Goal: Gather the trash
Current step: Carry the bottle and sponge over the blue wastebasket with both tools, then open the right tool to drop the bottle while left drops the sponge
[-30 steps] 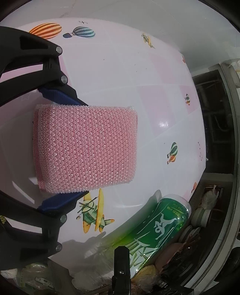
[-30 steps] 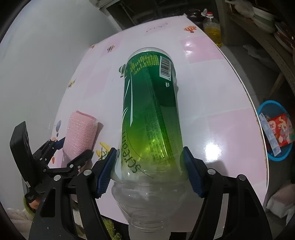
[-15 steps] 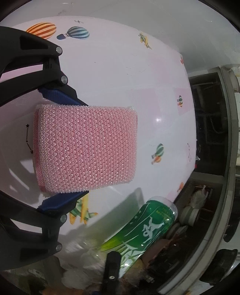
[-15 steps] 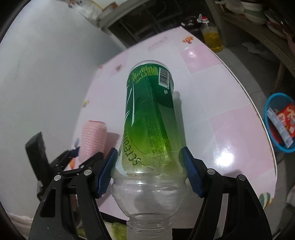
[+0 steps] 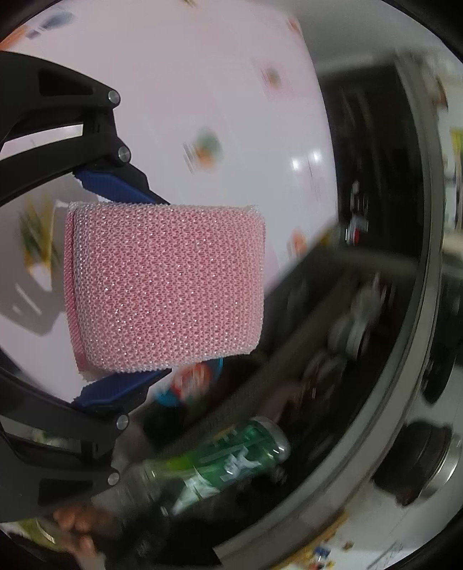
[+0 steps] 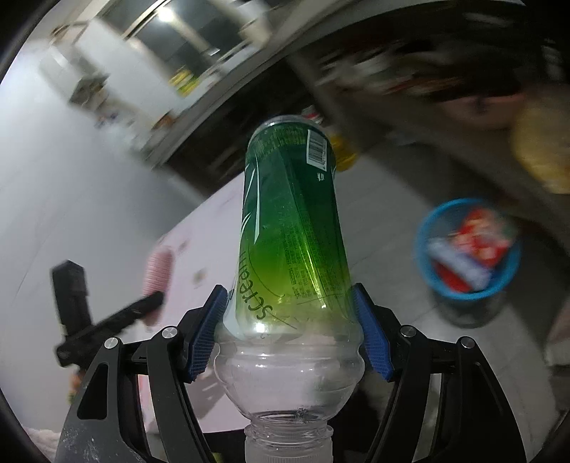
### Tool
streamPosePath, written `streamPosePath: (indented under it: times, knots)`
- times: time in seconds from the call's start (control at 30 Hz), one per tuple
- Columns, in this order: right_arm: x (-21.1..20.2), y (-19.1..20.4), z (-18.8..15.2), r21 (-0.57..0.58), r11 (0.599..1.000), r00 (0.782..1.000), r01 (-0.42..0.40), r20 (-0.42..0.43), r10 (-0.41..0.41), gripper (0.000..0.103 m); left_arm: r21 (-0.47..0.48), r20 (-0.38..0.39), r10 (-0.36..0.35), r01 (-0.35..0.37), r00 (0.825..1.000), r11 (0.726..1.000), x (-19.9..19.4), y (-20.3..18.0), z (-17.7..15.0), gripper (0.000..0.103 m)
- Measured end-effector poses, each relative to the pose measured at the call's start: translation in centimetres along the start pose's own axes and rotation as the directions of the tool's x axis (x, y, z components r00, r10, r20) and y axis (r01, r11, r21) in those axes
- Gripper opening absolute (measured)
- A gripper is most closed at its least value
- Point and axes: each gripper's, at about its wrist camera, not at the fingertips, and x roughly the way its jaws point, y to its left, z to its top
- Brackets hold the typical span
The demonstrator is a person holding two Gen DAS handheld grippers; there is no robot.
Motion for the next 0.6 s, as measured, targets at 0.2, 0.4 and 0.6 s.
streamPosePath:
  times: [0.2,0.4,0.6]
  knots:
    - [0.0,-8.0,0.8,0.047,0.979,0.98,0.197,-0.032,-0.196,0.066,0.006,-0.159,-0.15,0.153,0.976,0.988,9.3,-8.3,4.9,0.08]
    - [4.1,-14.2,1.8,0.055,0.953,0.949,0.297,-0.132,-0.288,0.066,-0.113,-0.414,-0.187,0.154,0.891,0.982,22.1,-14.3,5.9,0.08]
    - [9.5,-19.6,3.9,0.046,0.938,0.918,0.344,-0.226,-0.326,0.066,-0.194,-0.569,-0.152,0.047,0.808,0.98,31.7,-16.5,4.9,0.08]
